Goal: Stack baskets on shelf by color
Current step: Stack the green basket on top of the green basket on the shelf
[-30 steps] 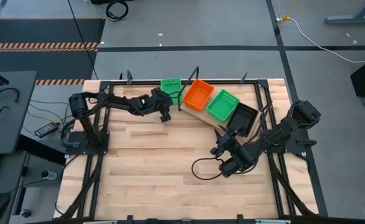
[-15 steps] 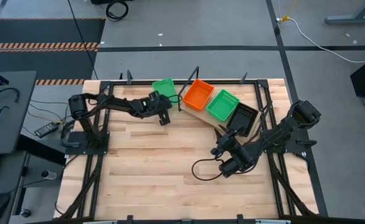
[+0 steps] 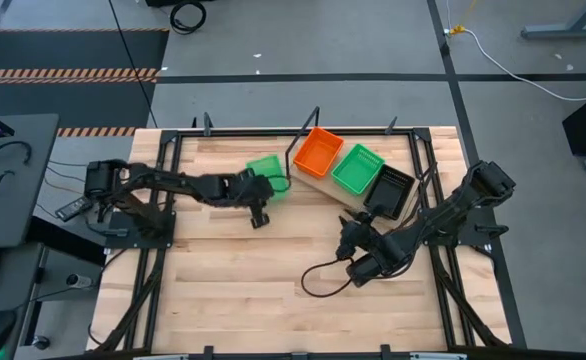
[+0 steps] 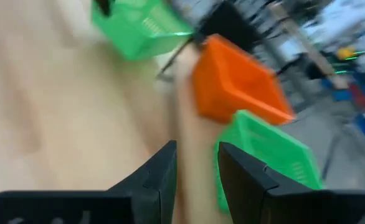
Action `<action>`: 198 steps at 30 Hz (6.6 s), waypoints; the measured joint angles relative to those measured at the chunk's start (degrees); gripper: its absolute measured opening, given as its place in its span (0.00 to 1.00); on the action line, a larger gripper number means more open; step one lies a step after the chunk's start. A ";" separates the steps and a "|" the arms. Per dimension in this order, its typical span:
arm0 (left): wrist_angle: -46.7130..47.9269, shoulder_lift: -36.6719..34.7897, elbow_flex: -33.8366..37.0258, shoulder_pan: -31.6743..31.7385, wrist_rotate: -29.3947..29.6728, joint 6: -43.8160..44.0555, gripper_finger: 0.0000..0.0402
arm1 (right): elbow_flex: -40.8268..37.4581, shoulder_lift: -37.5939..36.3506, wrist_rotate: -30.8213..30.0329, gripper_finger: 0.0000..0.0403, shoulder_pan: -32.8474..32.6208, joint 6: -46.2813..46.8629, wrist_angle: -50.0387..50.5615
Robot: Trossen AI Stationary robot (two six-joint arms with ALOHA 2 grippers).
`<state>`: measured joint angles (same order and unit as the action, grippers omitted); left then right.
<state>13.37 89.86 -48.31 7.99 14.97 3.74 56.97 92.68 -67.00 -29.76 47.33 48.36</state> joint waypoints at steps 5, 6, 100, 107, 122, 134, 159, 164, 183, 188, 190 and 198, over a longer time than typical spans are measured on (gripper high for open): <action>-3.91 0.01 -0.01 -6.47 -0.50 1.80 0.02 | 3.04 0.00 13.85 0.30 1.91 -16.63 -6.59; -4.53 0.16 -0.01 -7.66 -0.46 2.33 0.02 | 3.65 0.00 16.04 0.30 2.15 -20.13 -8.69; -44.42 -27.29 29.97 -29.79 17.92 3.94 0.40 | 19.23 16.25 53.25 0.37 15.63 -42.80 -30.12; -52.42 -29.23 34.16 -29.68 17.77 4.22 0.40 | 24.10 22.55 53.17 0.37 17.14 -40.45 -26.23; -50.85 -28.82 33.30 -29.72 17.74 4.62 0.40 | 28.24 25.94 53.53 0.24 18.40 -41.75 -16.62; -50.42 -28.80 33.26 -29.81 17.76 5.42 0.40 | 28.17 18.43 52.59 0.02 18.36 -40.50 -4.83; -53.02 -28.80 33.26 -31.50 17.72 6.05 0.40 | 17.69 -7.43 45.69 0.02 38.49 -29.03 16.38; -52.45 -28.80 33.26 -31.49 17.74 5.96 0.40 | 12.72 -7.02 47.66 0.02 40.66 -30.66 10.52; -52.48 -28.80 33.26 -31.47 17.75 5.96 0.40 | 9.13 -7.02 52.92 0.03 38.08 -31.90 6.50; -52.48 -28.80 33.26 -31.47 17.76 5.98 0.40 | 9.13 -7.02 51.62 0.05 37.59 -31.23 6.20; -52.48 -28.80 33.26 -31.47 17.74 5.98 0.40 | 9.13 -7.02 51.55 0.08 37.65 -30.88 5.65; -52.50 -28.80 33.26 -31.47 17.74 5.98 0.40 | 9.11 -7.02 50.60 0.29 37.59 -30.91 3.60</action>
<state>-39.13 61.06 -15.05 -23.49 32.71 9.72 66.08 85.67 -16.40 7.84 16.42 51.96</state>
